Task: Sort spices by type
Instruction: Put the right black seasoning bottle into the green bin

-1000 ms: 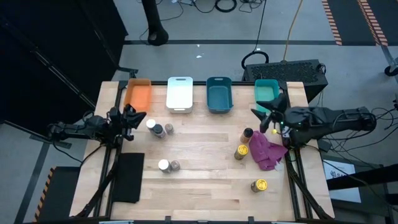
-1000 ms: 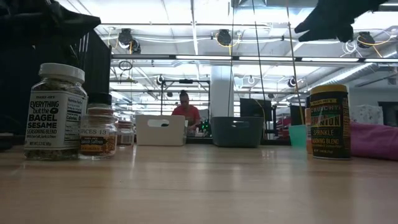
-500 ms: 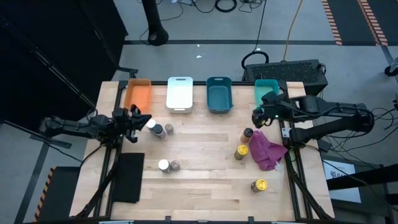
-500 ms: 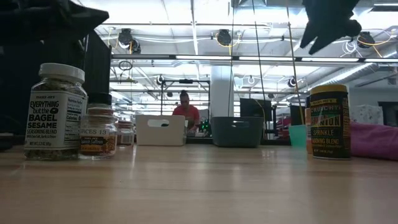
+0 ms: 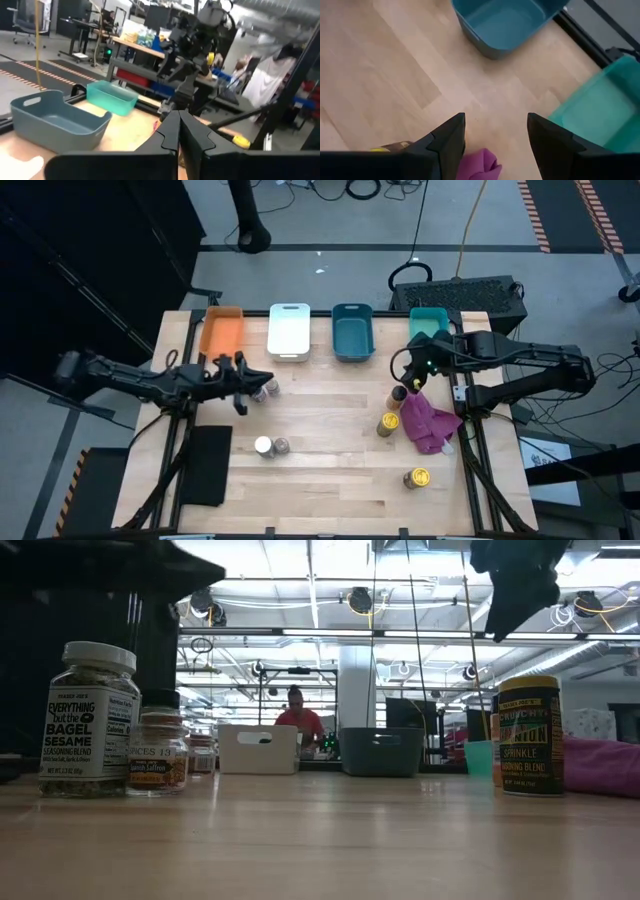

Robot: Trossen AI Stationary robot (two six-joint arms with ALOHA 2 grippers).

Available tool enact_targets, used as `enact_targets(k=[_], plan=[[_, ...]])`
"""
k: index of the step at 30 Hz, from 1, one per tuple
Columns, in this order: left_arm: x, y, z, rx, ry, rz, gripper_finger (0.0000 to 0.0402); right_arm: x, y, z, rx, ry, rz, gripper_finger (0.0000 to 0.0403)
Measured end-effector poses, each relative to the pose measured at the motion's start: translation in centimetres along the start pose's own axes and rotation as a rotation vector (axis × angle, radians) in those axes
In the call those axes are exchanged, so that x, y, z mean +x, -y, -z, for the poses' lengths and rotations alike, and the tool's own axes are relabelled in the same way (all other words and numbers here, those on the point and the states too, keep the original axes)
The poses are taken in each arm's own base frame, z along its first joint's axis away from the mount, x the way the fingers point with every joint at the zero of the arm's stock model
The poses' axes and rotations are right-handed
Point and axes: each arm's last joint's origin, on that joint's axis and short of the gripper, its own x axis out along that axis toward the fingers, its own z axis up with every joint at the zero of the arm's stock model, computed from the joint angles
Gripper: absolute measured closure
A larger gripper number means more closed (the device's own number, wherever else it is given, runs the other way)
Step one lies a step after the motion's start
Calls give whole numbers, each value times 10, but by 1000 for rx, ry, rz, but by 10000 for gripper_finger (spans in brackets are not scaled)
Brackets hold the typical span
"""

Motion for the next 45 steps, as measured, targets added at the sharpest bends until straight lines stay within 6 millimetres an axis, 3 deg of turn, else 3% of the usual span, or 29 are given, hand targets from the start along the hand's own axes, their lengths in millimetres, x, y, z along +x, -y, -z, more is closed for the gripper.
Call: enact_targets(k=[7,13,21,30,37,45], plan=[[22,12,-2,87,-27,16,391,0,-4,-7,25,74,-43,206],[39,17,2,145,111,73,391,-1,-7,-14,46,137,-70,206],[67,19,33,154,204,178,391,-2,-9,-19,81,175,-106,206],[85,29,27,151,210,239,391,13,-17,-8,95,-54,-142,206],[89,32,23,122,211,256,391,21,-14,7,129,-266,-35,206],[89,32,22,133,193,251,391,22,-12,10,175,-333,-21,206]])
